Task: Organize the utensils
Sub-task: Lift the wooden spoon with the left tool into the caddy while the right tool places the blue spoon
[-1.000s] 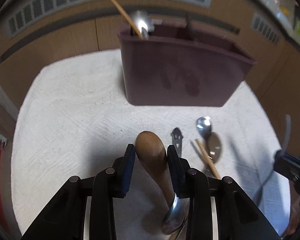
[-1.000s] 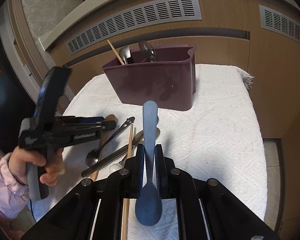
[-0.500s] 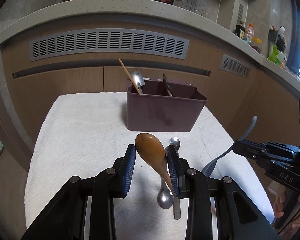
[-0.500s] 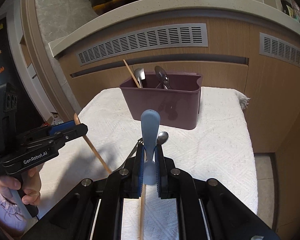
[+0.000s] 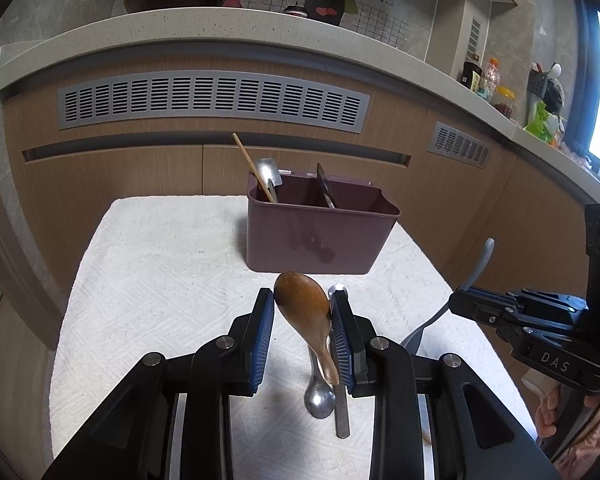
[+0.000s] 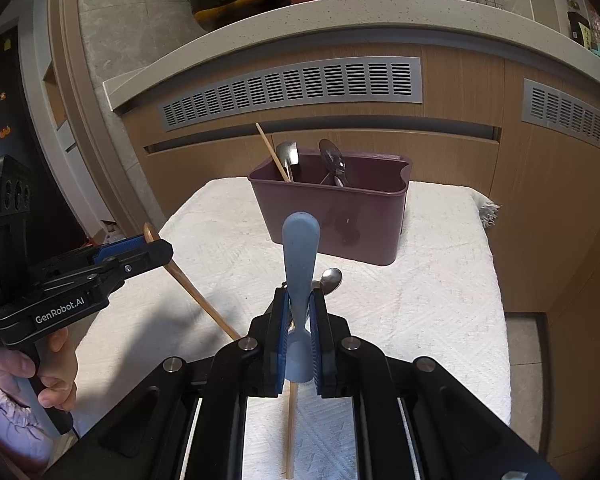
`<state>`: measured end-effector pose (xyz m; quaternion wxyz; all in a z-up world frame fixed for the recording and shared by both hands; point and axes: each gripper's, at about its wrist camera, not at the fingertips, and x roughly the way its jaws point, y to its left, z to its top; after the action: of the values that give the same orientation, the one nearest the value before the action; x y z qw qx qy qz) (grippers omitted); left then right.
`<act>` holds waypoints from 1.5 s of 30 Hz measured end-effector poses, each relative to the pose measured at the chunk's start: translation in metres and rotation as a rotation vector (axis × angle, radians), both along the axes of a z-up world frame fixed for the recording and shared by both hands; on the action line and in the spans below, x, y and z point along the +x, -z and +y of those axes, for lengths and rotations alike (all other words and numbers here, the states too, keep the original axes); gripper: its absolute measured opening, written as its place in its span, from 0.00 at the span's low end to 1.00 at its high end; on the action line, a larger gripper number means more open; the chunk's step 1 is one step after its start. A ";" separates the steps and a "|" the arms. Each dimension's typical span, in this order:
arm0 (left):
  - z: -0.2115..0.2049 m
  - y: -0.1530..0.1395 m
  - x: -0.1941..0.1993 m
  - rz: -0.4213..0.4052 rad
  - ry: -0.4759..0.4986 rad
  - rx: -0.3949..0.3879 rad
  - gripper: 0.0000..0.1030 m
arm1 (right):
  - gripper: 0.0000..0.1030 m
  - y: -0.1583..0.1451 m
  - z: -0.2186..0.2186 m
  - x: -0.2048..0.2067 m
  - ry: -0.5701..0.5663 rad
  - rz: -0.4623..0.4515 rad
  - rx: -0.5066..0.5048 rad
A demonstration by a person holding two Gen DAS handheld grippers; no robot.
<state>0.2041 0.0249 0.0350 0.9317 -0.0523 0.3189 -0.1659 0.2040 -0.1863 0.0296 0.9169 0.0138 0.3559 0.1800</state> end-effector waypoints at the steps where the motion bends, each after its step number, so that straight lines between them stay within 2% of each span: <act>1: 0.000 -0.002 -0.001 -0.004 0.000 0.001 0.29 | 0.09 0.000 0.000 0.000 0.000 -0.002 -0.001; 5: -0.004 -0.011 -0.005 -0.032 0.005 0.014 0.29 | 0.09 -0.004 0.000 -0.001 0.001 -0.012 -0.002; 8: -0.008 -0.028 -0.004 -0.075 0.019 0.036 0.29 | 0.09 -0.016 -0.001 0.000 0.007 -0.044 -0.009; 11: -0.010 -0.065 0.004 -0.154 0.041 0.042 0.29 | 0.09 -0.046 -0.002 0.003 0.008 -0.124 -0.032; 15: -0.006 -0.125 0.024 -0.277 0.051 0.015 0.29 | 0.09 -0.116 -0.005 0.016 0.020 -0.295 -0.048; 18: -0.004 -0.159 0.043 -0.348 0.049 0.003 0.29 | 0.09 -0.155 -0.005 0.030 0.057 -0.413 -0.084; 22: -0.005 -0.179 0.074 -0.408 0.017 0.036 0.29 | 0.09 -0.173 -0.005 0.060 0.086 -0.451 -0.097; 26: -0.008 -0.172 0.108 -0.385 0.019 0.043 0.29 | 0.09 -0.164 -0.004 0.089 0.101 -0.426 -0.114; 32: -0.016 -0.142 0.141 -0.318 0.032 0.055 0.29 | 0.09 -0.133 -0.007 0.124 0.108 -0.348 -0.133; 45: -0.038 -0.073 0.181 -0.148 0.064 0.085 0.30 | 0.09 -0.062 -0.002 0.167 0.103 -0.178 -0.161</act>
<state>0.3849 -0.0130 0.1077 0.9483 0.0100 0.2575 -0.1855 0.3714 -0.1886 0.0912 0.9511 -0.0578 0.2851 0.1041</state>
